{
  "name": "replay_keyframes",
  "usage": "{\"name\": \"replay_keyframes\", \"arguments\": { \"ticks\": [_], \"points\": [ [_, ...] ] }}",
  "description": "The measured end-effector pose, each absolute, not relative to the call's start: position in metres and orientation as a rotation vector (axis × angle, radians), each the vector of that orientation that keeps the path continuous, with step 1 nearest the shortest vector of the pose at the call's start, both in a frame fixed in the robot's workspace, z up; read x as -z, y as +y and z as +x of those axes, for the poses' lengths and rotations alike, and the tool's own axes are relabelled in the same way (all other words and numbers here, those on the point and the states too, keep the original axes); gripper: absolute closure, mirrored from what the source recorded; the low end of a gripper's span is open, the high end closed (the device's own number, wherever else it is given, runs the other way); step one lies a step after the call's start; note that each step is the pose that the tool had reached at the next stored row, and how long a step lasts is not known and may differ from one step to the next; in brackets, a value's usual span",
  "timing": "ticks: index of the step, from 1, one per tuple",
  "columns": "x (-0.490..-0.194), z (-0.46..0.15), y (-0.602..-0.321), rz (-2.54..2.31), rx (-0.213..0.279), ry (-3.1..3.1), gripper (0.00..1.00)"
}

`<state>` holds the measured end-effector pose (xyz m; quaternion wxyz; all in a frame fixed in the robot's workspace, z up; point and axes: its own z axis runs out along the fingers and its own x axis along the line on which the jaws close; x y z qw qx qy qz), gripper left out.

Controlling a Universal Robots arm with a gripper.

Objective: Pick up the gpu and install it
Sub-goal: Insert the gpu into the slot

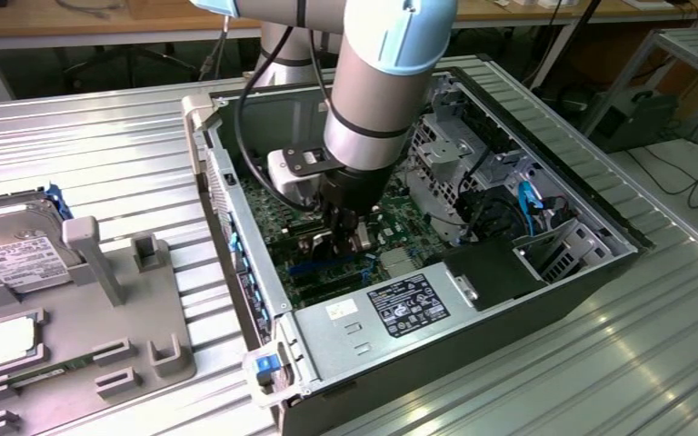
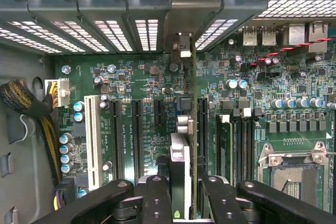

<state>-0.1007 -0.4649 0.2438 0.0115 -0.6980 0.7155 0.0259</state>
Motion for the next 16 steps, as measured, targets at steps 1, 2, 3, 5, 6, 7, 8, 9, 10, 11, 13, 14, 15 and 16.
{"name": "replay_keyframes", "arguments": {
  "ticks": [1,2,3,5,6,7,8,9,10,11,13,14,15,16],
  "points": [
    [-0.2442,-0.1007,-0.4649,-2.177,-0.081,2.231,0.72],
    [-0.2446,-0.1007,-0.4649,-2.177,-0.081,2.231,0.72],
    [-0.2447,-0.1007,-0.4649,-2.177,-0.081,2.231,0.72],
    [-0.2448,-0.1007,-0.4649,-2.177,-0.081,2.231,0.72],
    [-0.2448,-0.1007,-0.4649,-2.177,-0.081,2.232,0.72],
    [-0.2448,-0.1008,-0.4649,-2.177,-0.081,2.232,0.72],
    [-0.2448,-0.1007,-0.4649,-2.177,-0.081,2.232,0.72],
    [-0.2448,-0.1007,-0.4649,-2.177,-0.081,2.232,0.72],
    [-0.2448,-0.1007,-0.4649,-2.177,-0.081,2.232,0.72],
    [-0.2448,-0.1008,-0.4649,-2.177,-0.081,2.232,0.72],
    [-0.2448,-0.1008,-0.4649,-2.177,-0.081,2.231,0.72],
    [-0.2448,-0.1008,-0.4649,-2.177,-0.081,2.232,0.72],
    [-0.2448,-0.1008,-0.4649,-2.177,-0.081,2.231,0.72],
    [-0.2449,-0.1008,-0.4649,-2.177,-0.081,2.231,0.72]
  ]
}}
